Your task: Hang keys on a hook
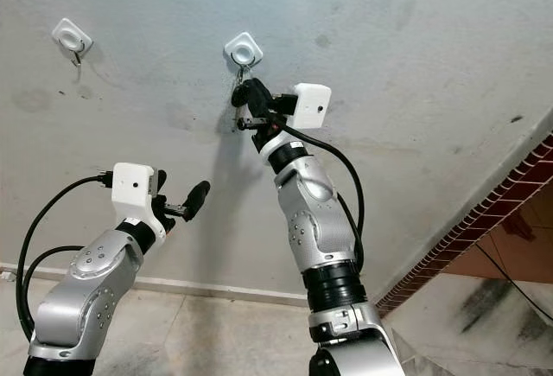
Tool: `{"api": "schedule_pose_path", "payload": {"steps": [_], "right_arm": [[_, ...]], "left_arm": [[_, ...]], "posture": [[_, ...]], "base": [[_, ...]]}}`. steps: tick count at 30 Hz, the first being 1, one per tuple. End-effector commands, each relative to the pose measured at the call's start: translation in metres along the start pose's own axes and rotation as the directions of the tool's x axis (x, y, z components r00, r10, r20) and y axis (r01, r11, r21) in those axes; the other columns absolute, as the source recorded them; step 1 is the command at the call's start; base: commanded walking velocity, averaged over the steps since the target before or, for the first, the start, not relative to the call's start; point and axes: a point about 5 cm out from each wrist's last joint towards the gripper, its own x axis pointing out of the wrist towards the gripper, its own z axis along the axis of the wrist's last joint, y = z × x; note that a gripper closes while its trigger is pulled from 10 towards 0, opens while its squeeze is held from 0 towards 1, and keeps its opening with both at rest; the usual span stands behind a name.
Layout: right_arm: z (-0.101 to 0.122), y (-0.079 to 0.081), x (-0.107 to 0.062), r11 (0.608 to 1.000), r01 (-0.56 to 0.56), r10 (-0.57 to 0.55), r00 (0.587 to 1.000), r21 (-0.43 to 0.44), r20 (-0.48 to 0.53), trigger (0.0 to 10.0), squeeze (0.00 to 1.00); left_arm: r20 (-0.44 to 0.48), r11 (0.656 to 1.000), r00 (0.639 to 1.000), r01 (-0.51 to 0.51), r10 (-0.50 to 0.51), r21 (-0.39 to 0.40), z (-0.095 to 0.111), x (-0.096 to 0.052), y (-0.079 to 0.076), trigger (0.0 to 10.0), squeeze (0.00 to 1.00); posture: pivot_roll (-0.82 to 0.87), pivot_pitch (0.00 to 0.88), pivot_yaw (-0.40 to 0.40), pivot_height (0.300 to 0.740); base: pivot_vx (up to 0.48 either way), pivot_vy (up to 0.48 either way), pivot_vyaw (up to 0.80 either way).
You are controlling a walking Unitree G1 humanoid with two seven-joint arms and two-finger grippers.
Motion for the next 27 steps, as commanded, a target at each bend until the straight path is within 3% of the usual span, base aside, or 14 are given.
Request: {"api": "schedule_pose_path", "payload": {"steps": [1,17,18,27], "right_arm": [[0.005,0.025,0.015,0.997,-0.045,0.042,0.998,0.067,0.046,10.0,0.0],[-0.015,0.026,0.006,0.999,-0.006,0.008,0.999,0.048,-0.041,10.0,0.0],[-0.016,0.026,0.005,0.999,-0.008,0.01,0.999,0.048,-0.045,10.0,1.0],[-0.021,0.028,0.001,1.0,-0.015,0.017,0.998,0.026,-0.061,10.0,1.0]], "left_arm": [[0.0,1.0,1.0,0.006,-0.006,-0.003,0.001,-0.002,-0.002,10.0,0.0],[-0.006,1.0,1.0,0.016,-0.016,-0.004,0.001,-0.001,-0.003,10.0,0.0],[-0.007,1.0,1.0,0.017,-0.017,-0.004,0.001,-0.001,-0.003,10.0,0.0],[-0.009,1.0,1.0,0.019,-0.019,-0.005,0.001,0.0,-0.005,10.0,0.0]], "posture": [[0.22,0.067,-0.06,0.74],[0.21,0.068,-0.057,0.74],[0.21,0.068,-0.057,0.74],[0.21,0.07,-0.056,0.74]], "base": [[0.0,0.0,0.0],[0.0,0.0,0.0],[0.0,0.0,0.0],[0.0,0.0,0.0]]}}
